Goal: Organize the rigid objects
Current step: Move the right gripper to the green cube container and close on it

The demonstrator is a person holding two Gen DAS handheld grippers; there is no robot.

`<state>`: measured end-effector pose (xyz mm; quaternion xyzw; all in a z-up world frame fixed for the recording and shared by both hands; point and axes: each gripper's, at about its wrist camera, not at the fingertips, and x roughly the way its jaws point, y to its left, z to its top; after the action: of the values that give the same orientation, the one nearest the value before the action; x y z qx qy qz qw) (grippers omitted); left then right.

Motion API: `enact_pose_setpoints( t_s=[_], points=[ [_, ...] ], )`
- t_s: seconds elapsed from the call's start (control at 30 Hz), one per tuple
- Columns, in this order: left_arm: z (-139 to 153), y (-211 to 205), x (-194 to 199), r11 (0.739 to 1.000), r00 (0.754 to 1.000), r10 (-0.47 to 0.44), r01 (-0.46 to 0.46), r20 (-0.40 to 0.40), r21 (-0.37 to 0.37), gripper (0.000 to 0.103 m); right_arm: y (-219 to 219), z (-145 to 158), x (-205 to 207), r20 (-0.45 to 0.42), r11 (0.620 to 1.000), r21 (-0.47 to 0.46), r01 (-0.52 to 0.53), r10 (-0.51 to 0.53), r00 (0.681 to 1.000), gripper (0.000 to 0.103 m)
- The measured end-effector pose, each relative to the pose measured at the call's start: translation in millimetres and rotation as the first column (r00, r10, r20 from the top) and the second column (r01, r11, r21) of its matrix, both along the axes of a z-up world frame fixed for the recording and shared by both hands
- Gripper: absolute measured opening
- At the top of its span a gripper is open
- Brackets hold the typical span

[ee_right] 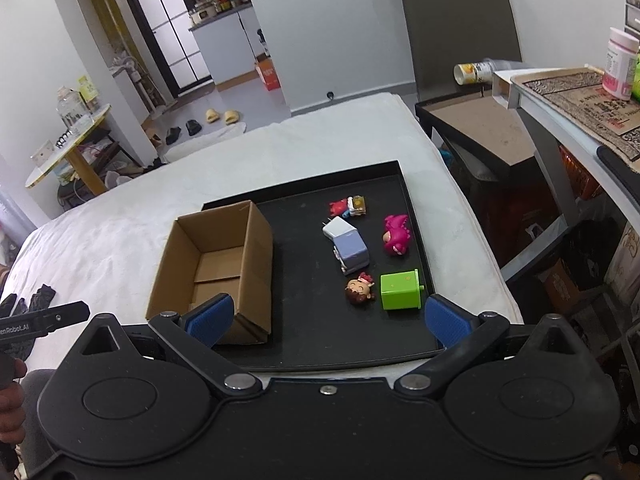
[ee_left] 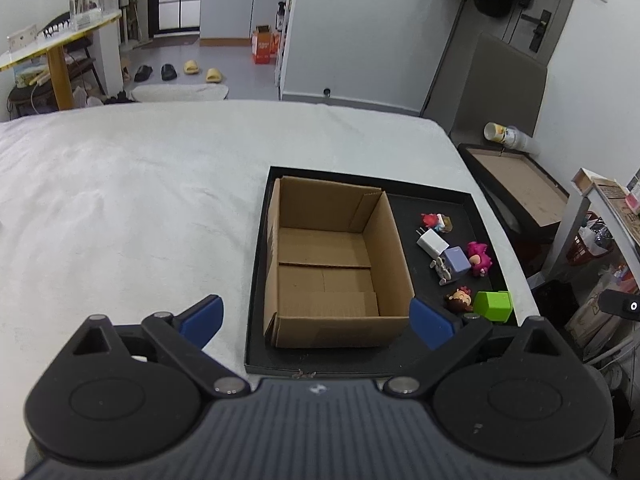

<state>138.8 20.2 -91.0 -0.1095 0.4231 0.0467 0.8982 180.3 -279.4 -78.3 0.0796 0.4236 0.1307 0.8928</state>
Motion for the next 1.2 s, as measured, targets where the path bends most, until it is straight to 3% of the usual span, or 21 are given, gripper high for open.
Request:
enact_pose_setpoints(
  t_s=[0.1, 0.37, 0.57, 0.87, 1.1, 1.2],
  points=[
    [-6, 5, 12, 0.998, 1.000, -0.002, 0.000, -0.031, -0.063, 0.097, -2, -3, 10, -0.022, 1.000, -0.006, 0.011, -0.011, 1.000, 0.100],
    [-25, 21, 39, 0.996, 0.994, 0.051, -0.057, -0.097, -0.066, 0.075, -8, -20, 44, -0.105, 1.000, 0.003, 0.029, -0.029, 0.994, 0.084],
    [-45, 33, 59, 0.990, 0.983, 0.079, -0.097, -0.166, -0.104, 0.061, -14, -41, 75, -0.179, 0.997, -0.007, 0.072, -0.072, 0.981, 0.082],
    [-80, 49, 93, 0.984, 0.957, 0.104, -0.138, -0.269, -0.112, 0.057, -10, -86, 117, -0.303, 0.994, -0.058, 0.095, -0.108, 0.947, 0.082],
    [-103, 58, 106, 0.983, 0.945, 0.101, -0.143, -0.310, -0.114, 0.057, -2, -121, 140, -0.345, 0.988, -0.130, 0.087, -0.127, 0.930, 0.081],
    [-111, 61, 111, 0.982, 0.939, 0.099, -0.146, -0.331, -0.121, 0.052, 0, -134, 150, -0.360, 0.982, -0.168, 0.084, -0.141, 0.922, 0.081]
  ],
)
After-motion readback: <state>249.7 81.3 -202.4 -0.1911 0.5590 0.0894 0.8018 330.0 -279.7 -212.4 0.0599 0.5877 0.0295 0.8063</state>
